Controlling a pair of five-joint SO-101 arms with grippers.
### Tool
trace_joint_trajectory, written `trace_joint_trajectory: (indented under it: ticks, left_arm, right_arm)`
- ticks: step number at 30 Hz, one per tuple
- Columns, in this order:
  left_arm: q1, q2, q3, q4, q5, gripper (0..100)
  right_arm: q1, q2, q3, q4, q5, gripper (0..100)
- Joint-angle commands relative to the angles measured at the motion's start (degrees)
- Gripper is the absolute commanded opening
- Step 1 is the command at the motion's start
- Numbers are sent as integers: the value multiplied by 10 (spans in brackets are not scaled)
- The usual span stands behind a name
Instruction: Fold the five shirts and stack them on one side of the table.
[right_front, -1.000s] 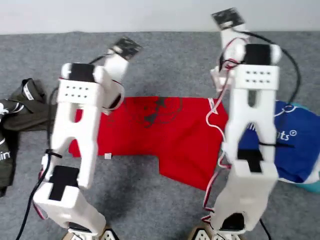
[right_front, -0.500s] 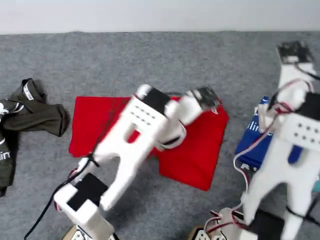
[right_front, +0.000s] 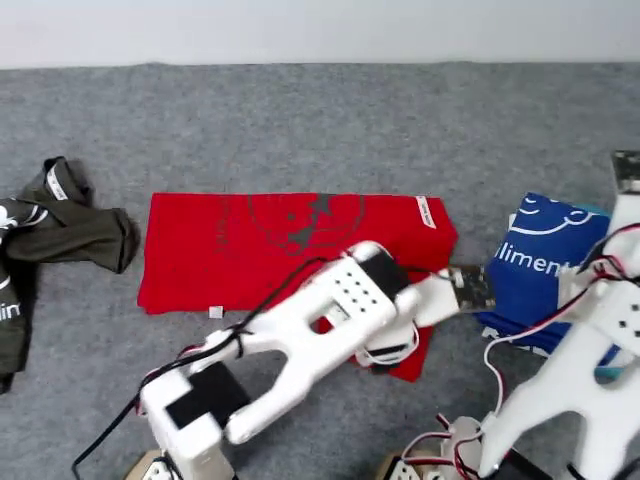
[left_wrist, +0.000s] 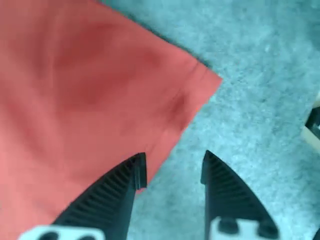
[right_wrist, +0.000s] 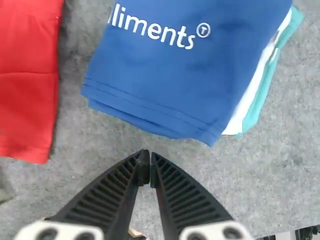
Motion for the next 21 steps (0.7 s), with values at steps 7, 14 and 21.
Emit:
trace_joint_trajectory:
  ticks: [7,14,21]
  left_arm:
    - [6,78,-35,-43,24,184]
    - [-9,121,-57,-61,56,142]
    - [-8,123,-59,-65,27,7]
  right_arm:
    - [13,-20,-2,22,18,15]
    - [13,-19,-2,22,18,15]
    - [12,-19,-2,22,18,15]
